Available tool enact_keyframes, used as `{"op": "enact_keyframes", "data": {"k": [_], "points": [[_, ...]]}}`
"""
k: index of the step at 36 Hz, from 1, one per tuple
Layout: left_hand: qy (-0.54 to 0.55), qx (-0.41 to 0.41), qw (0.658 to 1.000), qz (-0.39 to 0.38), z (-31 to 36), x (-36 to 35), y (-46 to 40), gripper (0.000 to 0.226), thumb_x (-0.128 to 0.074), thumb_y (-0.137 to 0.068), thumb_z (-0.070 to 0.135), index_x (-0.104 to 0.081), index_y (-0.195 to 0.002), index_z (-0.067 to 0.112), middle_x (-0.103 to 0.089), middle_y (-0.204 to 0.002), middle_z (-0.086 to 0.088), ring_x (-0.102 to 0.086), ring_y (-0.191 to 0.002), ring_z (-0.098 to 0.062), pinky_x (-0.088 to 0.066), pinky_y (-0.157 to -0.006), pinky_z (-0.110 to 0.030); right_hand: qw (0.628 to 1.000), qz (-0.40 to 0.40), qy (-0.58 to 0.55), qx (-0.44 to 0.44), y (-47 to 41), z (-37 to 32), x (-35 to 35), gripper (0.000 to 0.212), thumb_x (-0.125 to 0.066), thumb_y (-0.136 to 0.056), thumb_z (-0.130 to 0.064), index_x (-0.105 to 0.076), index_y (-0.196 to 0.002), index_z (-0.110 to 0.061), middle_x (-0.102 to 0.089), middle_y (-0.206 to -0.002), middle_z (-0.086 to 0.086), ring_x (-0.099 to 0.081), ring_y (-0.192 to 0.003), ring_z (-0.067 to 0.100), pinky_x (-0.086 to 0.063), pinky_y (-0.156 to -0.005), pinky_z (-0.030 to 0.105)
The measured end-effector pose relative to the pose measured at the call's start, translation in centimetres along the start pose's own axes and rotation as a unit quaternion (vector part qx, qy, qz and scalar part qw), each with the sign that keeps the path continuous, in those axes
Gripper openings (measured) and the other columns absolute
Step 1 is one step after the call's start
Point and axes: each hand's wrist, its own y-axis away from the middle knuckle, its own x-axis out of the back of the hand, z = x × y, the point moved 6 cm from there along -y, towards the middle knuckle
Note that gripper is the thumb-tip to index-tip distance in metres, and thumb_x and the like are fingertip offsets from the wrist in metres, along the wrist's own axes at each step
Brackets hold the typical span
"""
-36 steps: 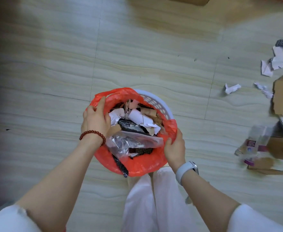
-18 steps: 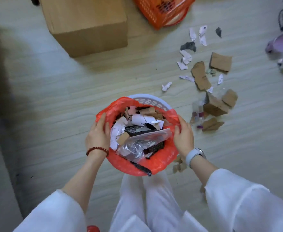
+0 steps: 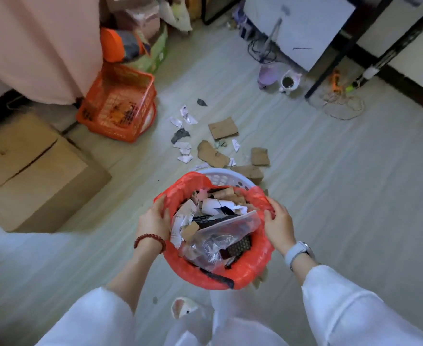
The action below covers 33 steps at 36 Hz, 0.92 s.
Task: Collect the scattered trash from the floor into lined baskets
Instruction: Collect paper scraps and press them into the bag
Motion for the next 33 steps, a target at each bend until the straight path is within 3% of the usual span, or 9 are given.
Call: {"op": "enact_keyframes", "data": {"k": [6,16,23,27,33], "points": [[-0.022,-0.033,0.999,-0.002,10.1,-0.6,-4.7,0.041,-0.043,-0.093,0.015,-0.049,-0.133,0.019,-0.066,-0.106,-0.021,-0.061,-0.094,-0.038,-0.046,-0.075,-0.035,0.999,0.031,-0.020,-0.023,-6.4,-0.3,5.7,0.039,-0.043,-0.093,-0.008,-0.050,-0.131,-0.013,-0.053,-0.125,0.015,-0.052,-0.113,0.030,-0.037,-0.090,0.026],[-0.033,-0.101,0.994,0.014,21.9,1.7,-13.5,0.040,-0.043,-0.092,0.015,-0.050,-0.131,0.024,-0.066,-0.107,-0.017,-0.061,-0.097,-0.034,-0.050,-0.078,-0.038,0.993,0.091,-0.066,-0.042,-15.6,-5.2,11.1,0.042,-0.042,-0.092,-0.003,-0.047,-0.133,-0.010,-0.050,-0.131,0.018,-0.047,-0.121,0.030,-0.033,-0.101,0.028],[-0.040,-0.126,0.991,0.000,25.9,4.8,-24.2,0.039,-0.043,-0.093,0.021,-0.048,-0.131,0.027,-0.068,-0.101,-0.016,-0.064,-0.089,-0.033,-0.054,-0.077,-0.041,0.989,0.115,-0.079,-0.040,-23.7,-11.9,10.4,0.039,-0.043,-0.092,-0.003,-0.051,-0.130,-0.010,-0.052,-0.129,0.017,-0.049,-0.120,0.031,-0.035,-0.100,0.029],[-0.034,-0.145,0.989,-0.019,28.1,6.4,-32.7,0.037,-0.044,-0.094,0.019,-0.051,-0.129,0.023,-0.067,-0.106,-0.017,-0.063,-0.094,-0.033,-0.050,-0.078,-0.035,0.985,0.137,-0.092,-0.054,-29.8,-16.1,8.2,0.039,-0.042,-0.090,-0.002,-0.053,-0.128,-0.009,-0.054,-0.128,0.017,-0.050,-0.119,0.031,-0.036,-0.102,0.034],[-0.046,-0.160,0.982,-0.083,31.0,8.1,-45.6,0.034,-0.044,-0.094,0.021,-0.048,-0.128,0.016,-0.065,-0.110,-0.018,-0.063,-0.092,-0.033,-0.047,-0.072,-0.032,0.967,0.187,-0.118,-0.122,-37.6,-21.6,4.3,0.039,-0.042,-0.090,-0.001,-0.055,-0.125,-0.011,-0.058,-0.123,0.017,-0.053,-0.115,0.031,-0.039,-0.101,0.036]]}}
